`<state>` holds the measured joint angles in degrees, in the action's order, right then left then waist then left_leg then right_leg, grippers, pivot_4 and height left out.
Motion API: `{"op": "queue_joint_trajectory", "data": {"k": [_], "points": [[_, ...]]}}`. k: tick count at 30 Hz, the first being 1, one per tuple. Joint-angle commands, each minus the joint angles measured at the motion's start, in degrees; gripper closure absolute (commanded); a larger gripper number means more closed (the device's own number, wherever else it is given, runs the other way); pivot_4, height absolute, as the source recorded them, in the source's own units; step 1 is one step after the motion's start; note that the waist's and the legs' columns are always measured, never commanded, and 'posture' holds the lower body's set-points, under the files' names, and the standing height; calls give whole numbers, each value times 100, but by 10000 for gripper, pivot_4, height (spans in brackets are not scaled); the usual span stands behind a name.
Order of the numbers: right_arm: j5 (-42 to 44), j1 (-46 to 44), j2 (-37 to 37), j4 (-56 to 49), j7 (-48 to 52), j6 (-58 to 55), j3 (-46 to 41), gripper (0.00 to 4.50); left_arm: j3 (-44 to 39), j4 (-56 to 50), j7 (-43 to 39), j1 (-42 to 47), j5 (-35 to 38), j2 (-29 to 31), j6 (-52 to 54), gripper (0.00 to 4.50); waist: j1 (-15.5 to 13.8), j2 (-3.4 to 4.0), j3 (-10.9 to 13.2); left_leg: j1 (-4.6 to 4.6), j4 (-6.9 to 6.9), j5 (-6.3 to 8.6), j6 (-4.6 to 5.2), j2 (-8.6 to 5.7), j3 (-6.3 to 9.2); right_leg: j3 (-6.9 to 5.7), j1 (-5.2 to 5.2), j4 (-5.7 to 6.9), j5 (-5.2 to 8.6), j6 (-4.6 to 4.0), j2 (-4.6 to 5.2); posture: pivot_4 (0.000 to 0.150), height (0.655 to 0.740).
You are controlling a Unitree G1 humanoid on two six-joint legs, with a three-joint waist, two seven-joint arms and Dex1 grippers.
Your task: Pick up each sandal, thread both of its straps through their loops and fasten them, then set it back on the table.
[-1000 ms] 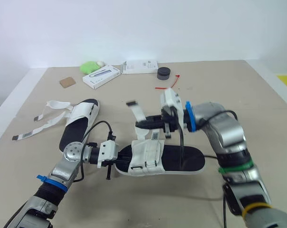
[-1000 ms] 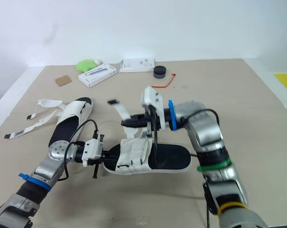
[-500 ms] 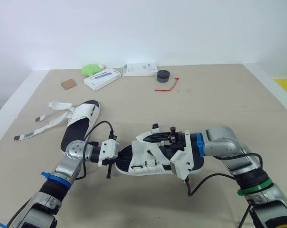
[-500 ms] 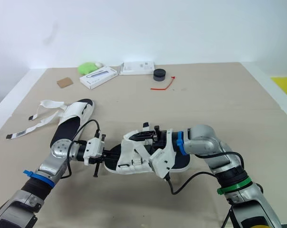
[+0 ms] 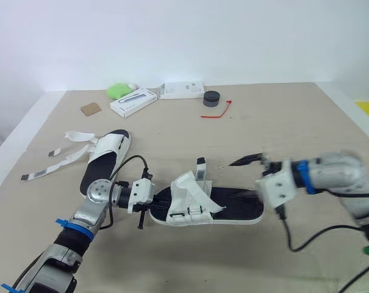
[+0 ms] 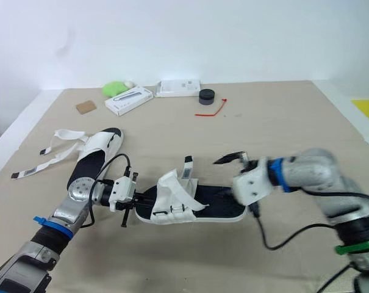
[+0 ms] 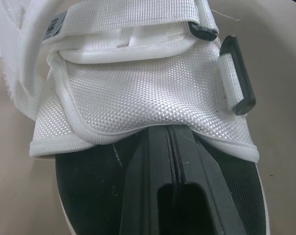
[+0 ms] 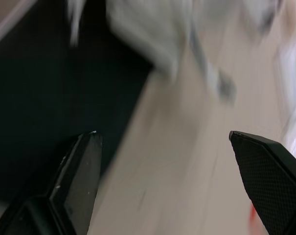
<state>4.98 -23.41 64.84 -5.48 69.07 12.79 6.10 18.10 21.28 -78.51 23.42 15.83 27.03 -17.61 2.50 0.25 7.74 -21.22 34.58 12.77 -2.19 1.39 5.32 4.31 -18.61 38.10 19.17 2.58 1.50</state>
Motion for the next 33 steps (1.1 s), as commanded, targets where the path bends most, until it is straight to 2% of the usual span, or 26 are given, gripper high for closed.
{"op": "queue_joint_trajectory", "data": {"k": [1, 5, 7, 14, 19, 26, 32, 33], "points": [[1452, -87, 440, -601, 491, -2480, -532, 467, 825, 676, -380, -476, -863, 54, 198, 45000, 0, 18, -4, 4, -1, 0, 0, 0, 0, 0, 6, -1, 0, 0, 0, 1500, 7400], [3249, -107, 858, -1443, 939, -4773, -853, 467, 833, 701, -400, -458, -873, 34, 166, 45000, -1, 31, -8, 9, -2, 4, -3, 4, -1, -2, 16, -5, 5, 1, -1, 1500, 7400], [3652, -58, 899, -1780, 964, -5392, -752, 467, 826, 682, -408, -451, -868, 33, 179, 45000, -1, 28, -10, 9, -2, 12, -17, 4, -1, -3, 19, -8, 9, 4, 0, 1500, 7400], [3483, -674, -284, -1861, 15, -6447, 201, 467, 788, 232, -388, -478, -777, 117, 506, 45000, 3, 6, -7, 2, 13, 32, -56, 0, -6, 3, 15, -15, 43, 64, 7, 1500, 7400], [3485, -986, -755, -1781, -190, -6911, 502, 467, 755, -103, -291, -546, -748, 194, 774, 45000, -2, -4, 1, -10, 10, 45, -69, 1, 0, 0, 5, -15, 41, 22, 5, 1500, 7400], [3792, -1003, -675, -1843, 277, -7344, 543, 467, 710, -435, -158, -649, -710, 260, 1077, 45000, -9, -17, 8, -43, 12, 56, -72, -8, 2, -2, -22, -16, 46, 24, 13, 1500, 7400], [3530, -934, -805, -1949, 173, -7227, 833, 467, 736, -422, -77, -723, -732, 247, 1055, 45000, -7, -19, 9, -42, 13, 58, -71, -8, 2, -2, -24, -16, 48, 24, 13, 1500, 7400], [3450, -918, -830, -1944, 141, -7178, 894, 2845, 743, -370, -62, -740, -749, 235, 1006, 45000, -7, -20, 9, -42, 14, 58, -71, -8, 2, -2, -24, -16, 48, 24, 13, 1500, 7400]]}}
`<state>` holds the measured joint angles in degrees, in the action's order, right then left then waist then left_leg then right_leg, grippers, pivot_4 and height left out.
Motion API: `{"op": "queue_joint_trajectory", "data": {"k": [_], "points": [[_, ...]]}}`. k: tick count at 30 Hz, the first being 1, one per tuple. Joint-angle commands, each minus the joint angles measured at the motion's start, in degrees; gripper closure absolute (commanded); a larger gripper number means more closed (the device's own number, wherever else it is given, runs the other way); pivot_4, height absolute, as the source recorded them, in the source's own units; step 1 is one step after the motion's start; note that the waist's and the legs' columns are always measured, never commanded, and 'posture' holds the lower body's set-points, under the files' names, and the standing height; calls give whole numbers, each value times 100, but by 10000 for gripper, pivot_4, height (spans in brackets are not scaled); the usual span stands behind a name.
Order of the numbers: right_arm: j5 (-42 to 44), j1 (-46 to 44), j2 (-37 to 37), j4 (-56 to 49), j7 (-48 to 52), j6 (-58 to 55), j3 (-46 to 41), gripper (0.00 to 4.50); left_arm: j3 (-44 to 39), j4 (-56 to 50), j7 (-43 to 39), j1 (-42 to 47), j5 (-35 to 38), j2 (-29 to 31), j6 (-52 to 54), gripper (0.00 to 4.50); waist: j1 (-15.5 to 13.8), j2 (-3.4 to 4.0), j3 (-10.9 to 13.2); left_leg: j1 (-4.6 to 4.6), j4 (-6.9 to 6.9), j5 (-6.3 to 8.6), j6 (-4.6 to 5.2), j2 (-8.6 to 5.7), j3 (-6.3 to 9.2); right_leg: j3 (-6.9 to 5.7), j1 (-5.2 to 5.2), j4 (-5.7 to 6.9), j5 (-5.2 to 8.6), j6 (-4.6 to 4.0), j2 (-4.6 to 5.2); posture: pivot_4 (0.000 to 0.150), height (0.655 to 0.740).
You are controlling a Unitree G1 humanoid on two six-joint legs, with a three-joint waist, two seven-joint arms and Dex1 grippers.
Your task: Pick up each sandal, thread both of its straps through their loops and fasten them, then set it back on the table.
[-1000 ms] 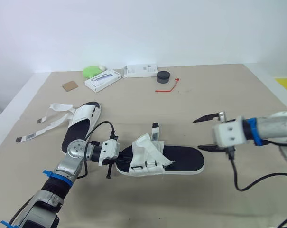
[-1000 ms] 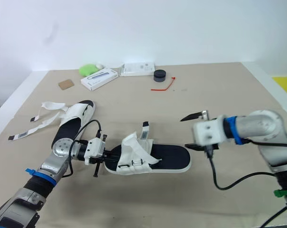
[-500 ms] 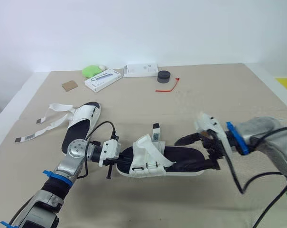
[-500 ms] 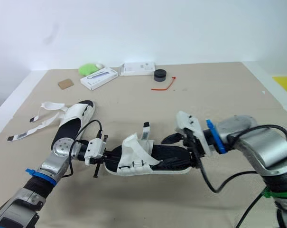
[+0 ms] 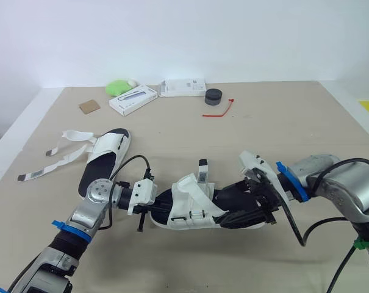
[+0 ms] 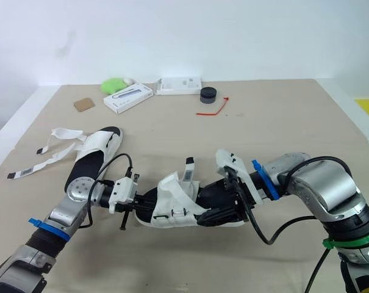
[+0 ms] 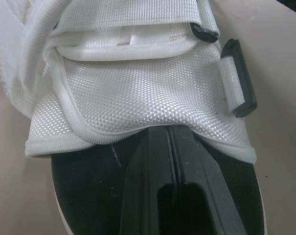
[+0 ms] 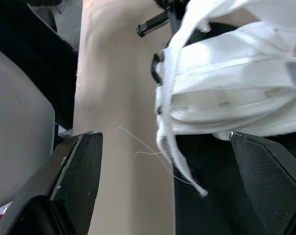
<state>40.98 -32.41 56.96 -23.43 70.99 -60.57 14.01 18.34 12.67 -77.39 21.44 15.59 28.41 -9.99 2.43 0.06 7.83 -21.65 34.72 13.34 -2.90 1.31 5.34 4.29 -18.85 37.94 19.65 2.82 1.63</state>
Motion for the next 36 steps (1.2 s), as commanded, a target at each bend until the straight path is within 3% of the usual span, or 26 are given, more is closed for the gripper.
{"op": "queue_joint_trajectory", "data": {"k": [1, 2, 7, 9, 10, 17, 22, 28, 31, 34, 36], "points": [[-261, 5, -74, -143, -91, 230, 183, 5640, 724, 545, -159, -559, -743, 84, 192, 45000, 0, -1, 0, 0, 1, 0, 0, 0, 0, 0, 0, 0, 1, 1, 0, 1500, 7400], [-361, 12, -132, -118, -141, 284, 275, 7311, 730, 598, -146, -585, -761, 73, 131, 45000, 1, -1, -2, 0, 1, 0, 0, 0, 0, 0, 0, 0, 1, 2, 0, 1500, 7400], [-691, 8, -326, 31, -240, 513, 454, 29516, 746, 686, -108, -636, -778, 54, 18, 45000, -1, 0, -3, 0, 4, 0, -1, -2, 1, 0, 2, 1, 1, 2, 1, 1500, 7400], [-650, -5, -329, 20, -170, 501, 414, 41008, 752, 712, -98, -646, -784, 47, -9, 45000, 0, -1, -3, 0, 5, 0, -1, -2, 1, 0, 3, 1, 1, 2, 2, 1500, 7400], [-629, -2, -298, 17, -117, 502, 392, 44203, 758, 730, -91, -644, -789, 38, -18, 45000, 0, -1, -4, 0, 5, 0, -1, -2, 1, 0, 3, 1, 1, 2, 2, 1500, 7400], [178, -104, 276, -100, 807, 181, -119, 44203, 763, 802, -88, -643, -800, 21, -56, 45000, -2, -1, -4, 1, 7, 0, -1, -8, 1, -2, 7, 1, 2, 3, 8, 1500, 7400], [1056, -707, -12, 208, 657, -748, -534, 44203, 763, 860, -122, -625, -788, 15, -109, 45000, 1, 3, -6, 9, 8, 0, -1, -8, 2, -2, 12, 1, 1, 3, 8, 1500, 7400], [1477, -1308, -1393, 712, -1030, -2322, -919, 44203, 766, 983, -135, -587, -810, -35, -196, 45000, 1, 6, -16, 12, 7, 0, -1, -7, 4, -2, 16, 2, 1, 2, 7, 1500, 7400], [1473, -1497, -2457, 1427, -2435, -3140, -1197, 44203, 773, 1021, -127, -573, -826, -59, -215, 45000, -2, 10, -25, 12, 7, 0, -1, -9, 10, -2, 15, 8, 0, 0, 7, 1500, 7400], [2169, -1443, -2898, 2525, -4129, -3193, -1056, 44203, 783, 998, -117, -578, -829, -67, -184, 45000, -9, -4, -29, 11, 10, 0, -2, -13, 14, -4, 17, 11, -1, -1, 12, 1500, 7400], [2769, -1362, -2929, 2716, -4898, -3193, -1096, 44203, 779, 983, -119, -584, -828, -66, -168, 45000, -17, -5, -29, 4, 13, 0, -1, -20, 16, -6, 16, 11, 0, 0, 21, 1500, 7400]]}}
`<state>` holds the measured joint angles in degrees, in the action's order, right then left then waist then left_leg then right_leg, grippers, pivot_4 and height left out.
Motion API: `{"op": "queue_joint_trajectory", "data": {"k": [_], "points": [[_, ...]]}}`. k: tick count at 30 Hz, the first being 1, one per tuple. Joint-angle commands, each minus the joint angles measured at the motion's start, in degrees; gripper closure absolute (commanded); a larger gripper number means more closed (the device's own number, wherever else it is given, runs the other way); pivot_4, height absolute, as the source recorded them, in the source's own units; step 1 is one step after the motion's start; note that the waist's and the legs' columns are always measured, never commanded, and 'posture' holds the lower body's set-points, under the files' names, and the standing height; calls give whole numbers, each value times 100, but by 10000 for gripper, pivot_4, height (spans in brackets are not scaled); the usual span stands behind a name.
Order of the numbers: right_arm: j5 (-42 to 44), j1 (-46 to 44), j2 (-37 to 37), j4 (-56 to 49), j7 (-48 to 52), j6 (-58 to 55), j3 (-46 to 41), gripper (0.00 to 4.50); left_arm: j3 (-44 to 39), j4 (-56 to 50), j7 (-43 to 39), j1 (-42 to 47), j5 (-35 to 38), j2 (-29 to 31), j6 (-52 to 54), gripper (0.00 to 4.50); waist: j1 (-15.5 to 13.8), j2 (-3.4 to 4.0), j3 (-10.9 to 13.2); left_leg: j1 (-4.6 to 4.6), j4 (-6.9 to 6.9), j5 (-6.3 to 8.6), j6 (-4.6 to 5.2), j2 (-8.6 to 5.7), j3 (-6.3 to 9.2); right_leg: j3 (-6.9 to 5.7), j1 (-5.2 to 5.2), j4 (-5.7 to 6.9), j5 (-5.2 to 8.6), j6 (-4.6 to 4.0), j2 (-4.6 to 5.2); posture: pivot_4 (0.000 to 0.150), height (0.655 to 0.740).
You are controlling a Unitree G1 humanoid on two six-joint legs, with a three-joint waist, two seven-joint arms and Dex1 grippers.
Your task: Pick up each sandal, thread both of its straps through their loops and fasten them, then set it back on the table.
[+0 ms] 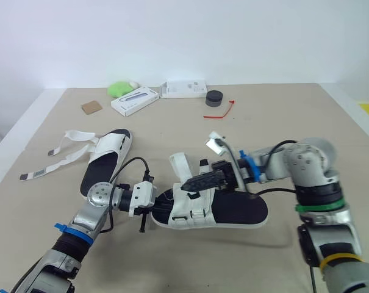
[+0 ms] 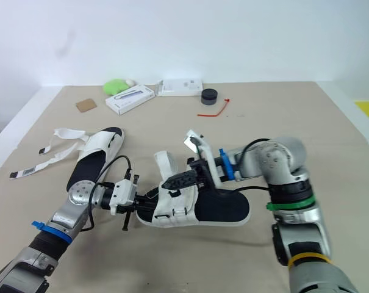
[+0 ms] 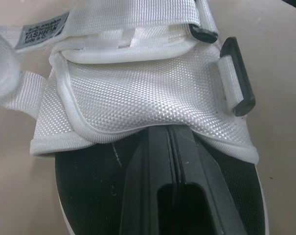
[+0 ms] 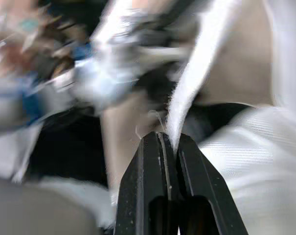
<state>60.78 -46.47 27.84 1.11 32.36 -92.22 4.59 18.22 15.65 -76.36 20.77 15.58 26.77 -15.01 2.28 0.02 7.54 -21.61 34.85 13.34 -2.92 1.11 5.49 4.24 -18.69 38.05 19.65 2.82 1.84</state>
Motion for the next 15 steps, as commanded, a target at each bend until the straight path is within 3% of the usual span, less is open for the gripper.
{"op": "queue_joint_trajectory", "data": {"k": [1, 4, 8, 11, 15], "points": [[1087, 80, -53, 357, -1486, -28, -229, 44203, 787, 675, -225, -522, -825, 101, 343, 45000, -2, 0, 1, 0, 0, 0, 0, -5, -1, 0, -1, 0, 0, 1, 4, 1500, 7400], [2317, 210, -61, 804, -2914, -28, -331, 44203, 775, 596, -239, -552, -806, 137, 391, 45000, 11, 1, -1, -2, 0, 0, 1, -11, -2, 1, -1, 0, 2, 4, 9, 1500, 7400], [5003, 697, 77, 502, -5452, 1335, 106, 44203, 767, 454, -262, -565, -765, 185, 481, 45000, 27, -21, -2, -2, 0, 4, 7, -8, 3, -4, 7, -1, 4, 7, 6, 1500, 7400], [5222, 900, -485, 22, -6010, 1789, -167, 44203, 795, 402, -281, -547, -755, 189, 523, 45000, 47, -14, -5, -3, 2, 12, 22, -10, -5, 5, 4, -2, 7, 11, 5, 1500, 7400], [5222, 1271, -772, -377, -5946, 1868, -320, 44203, 845, 403, -328, -469, -757, 158, 568, 45000, 41, -20, -11, -1, 1, 12, 22, -2, -1, 5, 2, 0, 6, 10, -4, 1500, 7400]]}}
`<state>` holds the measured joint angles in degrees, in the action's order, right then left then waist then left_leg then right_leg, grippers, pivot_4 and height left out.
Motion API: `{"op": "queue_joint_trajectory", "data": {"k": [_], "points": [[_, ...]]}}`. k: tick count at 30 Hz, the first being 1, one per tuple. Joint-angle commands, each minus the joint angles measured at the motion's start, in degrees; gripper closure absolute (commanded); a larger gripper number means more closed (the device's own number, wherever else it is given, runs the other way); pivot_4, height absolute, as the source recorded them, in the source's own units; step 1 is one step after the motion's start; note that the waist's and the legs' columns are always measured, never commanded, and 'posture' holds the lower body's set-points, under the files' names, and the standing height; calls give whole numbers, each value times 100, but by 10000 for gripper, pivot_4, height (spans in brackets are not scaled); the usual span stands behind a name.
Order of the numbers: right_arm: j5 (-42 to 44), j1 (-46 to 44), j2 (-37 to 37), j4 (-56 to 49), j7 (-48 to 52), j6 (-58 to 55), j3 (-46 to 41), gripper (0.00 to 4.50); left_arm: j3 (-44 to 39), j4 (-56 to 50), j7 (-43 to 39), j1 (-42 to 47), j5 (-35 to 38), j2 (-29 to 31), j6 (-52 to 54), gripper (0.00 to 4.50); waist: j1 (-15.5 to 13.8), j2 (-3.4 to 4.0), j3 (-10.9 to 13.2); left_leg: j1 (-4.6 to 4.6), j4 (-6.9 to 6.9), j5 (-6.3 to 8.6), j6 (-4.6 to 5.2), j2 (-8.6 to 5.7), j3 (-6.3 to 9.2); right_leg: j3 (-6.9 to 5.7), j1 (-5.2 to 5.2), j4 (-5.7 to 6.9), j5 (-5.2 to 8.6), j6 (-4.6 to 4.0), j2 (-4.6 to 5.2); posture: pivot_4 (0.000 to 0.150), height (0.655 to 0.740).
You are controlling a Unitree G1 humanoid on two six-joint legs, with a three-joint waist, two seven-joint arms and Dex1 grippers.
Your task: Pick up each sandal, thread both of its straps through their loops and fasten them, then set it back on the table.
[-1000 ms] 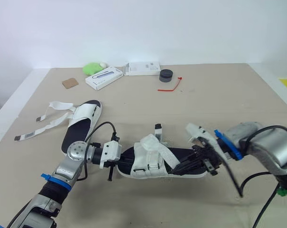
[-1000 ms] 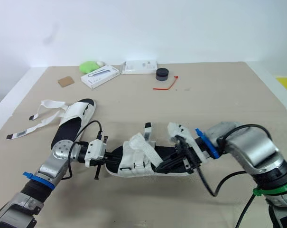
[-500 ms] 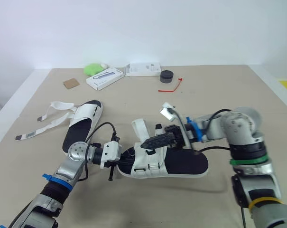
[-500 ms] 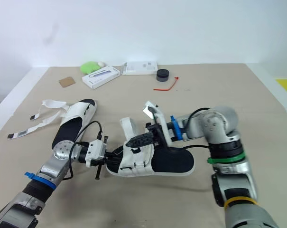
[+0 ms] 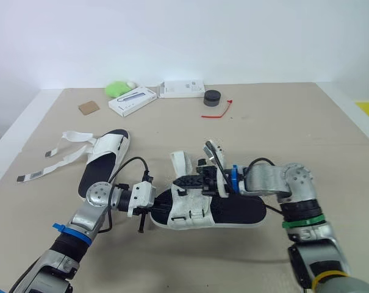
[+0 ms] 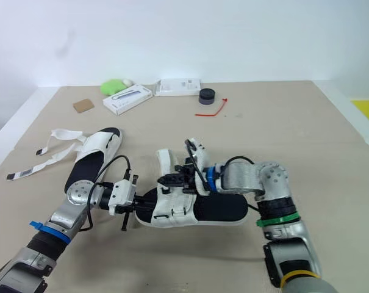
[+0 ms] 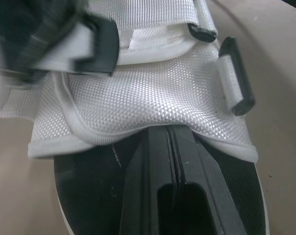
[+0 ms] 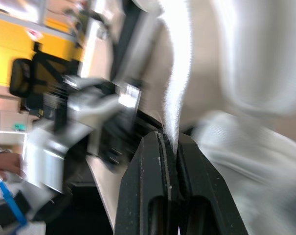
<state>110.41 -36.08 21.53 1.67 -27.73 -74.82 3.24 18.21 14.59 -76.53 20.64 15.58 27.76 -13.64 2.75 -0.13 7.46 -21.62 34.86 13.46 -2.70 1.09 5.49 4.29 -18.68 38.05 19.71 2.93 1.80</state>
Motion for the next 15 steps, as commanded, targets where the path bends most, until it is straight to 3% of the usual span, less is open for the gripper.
{"op": "queue_joint_trajectory", "data": {"k": [1, 15], "points": [[259, 330, -138, -502, 54, 139, -192, 44203, 852, 516, -324, -443, -762, 54, 432, 45000, -8, -10, -6, 0, 0, 0, 0, 2, 3, 0, 0, 0, 1, -1, -3, 1500, 7400], [259, 1141, 619, -1068, 774, 226, 220, 44203, 922, 1049, -610, -147, -849, -199, 392, 45000, -58, -5, -3, -2, -6, 0, 0, -8, 21, 2, 12, -7, 12, -6, -4, 1500, 7400]]}}
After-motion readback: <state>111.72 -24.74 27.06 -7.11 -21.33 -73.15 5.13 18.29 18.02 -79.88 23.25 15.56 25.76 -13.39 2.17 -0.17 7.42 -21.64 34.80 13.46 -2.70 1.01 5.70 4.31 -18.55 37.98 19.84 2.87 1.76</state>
